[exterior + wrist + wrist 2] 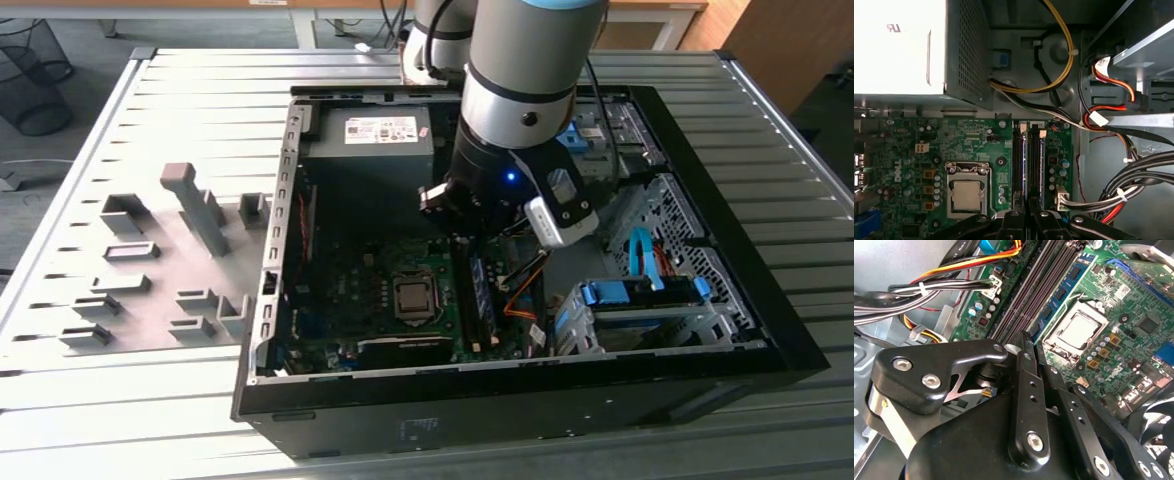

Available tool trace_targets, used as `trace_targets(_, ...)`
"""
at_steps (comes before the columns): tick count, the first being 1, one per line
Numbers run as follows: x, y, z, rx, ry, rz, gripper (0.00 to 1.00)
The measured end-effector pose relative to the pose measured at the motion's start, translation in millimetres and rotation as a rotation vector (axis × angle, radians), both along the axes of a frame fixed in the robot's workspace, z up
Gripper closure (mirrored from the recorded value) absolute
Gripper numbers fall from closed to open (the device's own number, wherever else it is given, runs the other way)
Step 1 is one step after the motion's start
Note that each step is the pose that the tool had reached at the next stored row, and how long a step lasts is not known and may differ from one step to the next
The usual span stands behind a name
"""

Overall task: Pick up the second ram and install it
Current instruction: 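Insert the second ram into the second slot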

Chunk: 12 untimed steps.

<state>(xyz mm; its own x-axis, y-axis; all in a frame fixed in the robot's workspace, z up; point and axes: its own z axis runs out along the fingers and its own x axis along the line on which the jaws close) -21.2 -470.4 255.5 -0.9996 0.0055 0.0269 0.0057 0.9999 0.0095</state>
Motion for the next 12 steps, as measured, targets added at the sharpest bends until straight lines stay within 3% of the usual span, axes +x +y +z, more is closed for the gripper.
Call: trace_targets(12,0.0,0.0,-2.5,0.0005,-0.0001,0.0,0.86)
